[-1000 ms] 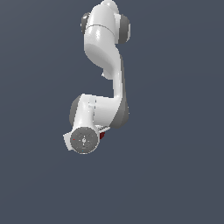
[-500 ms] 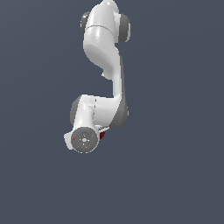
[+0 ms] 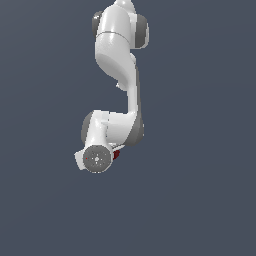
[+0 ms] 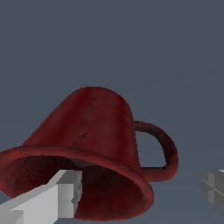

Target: Pick up the object and move it to a goal position.

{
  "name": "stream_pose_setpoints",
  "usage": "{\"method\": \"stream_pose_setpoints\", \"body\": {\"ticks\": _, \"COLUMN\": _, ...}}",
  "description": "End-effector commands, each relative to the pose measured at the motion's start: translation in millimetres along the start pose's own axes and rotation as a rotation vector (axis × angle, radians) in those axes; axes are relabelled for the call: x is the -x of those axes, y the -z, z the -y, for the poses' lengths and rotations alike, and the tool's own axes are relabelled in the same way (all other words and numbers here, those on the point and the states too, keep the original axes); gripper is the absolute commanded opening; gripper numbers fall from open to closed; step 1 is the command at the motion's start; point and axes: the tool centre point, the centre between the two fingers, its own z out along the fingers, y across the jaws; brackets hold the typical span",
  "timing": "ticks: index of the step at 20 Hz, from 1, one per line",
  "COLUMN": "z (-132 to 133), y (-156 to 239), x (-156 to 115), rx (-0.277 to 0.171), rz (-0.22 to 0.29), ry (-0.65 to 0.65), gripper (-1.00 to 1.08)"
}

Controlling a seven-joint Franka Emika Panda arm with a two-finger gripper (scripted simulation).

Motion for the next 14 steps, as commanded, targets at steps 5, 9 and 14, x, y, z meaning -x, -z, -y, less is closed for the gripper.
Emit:
{"method": "stream_pose_setpoints", "body": {"ticks": 5, "z": -0.1, "y": -1.2, "x": -0.1, "rx": 0.0, "rz": -0.001, "ry": 0.0, "gripper": -1.0}}
{"method": "stream_pose_setpoints", "body": {"ticks": 9, "z": -0.1, "y": -1.2, "x": -0.1, "rx": 0.0, "rz": -0.001, "ry": 0.0, "gripper": -1.0}}
{"method": "stream_pose_setpoints", "body": {"ticks": 14, "z": 0.1, "y": -0.1, "x": 1.6, "rx": 0.0, "rz": 0.001, "ry": 0.0, "gripper": -1.0}}
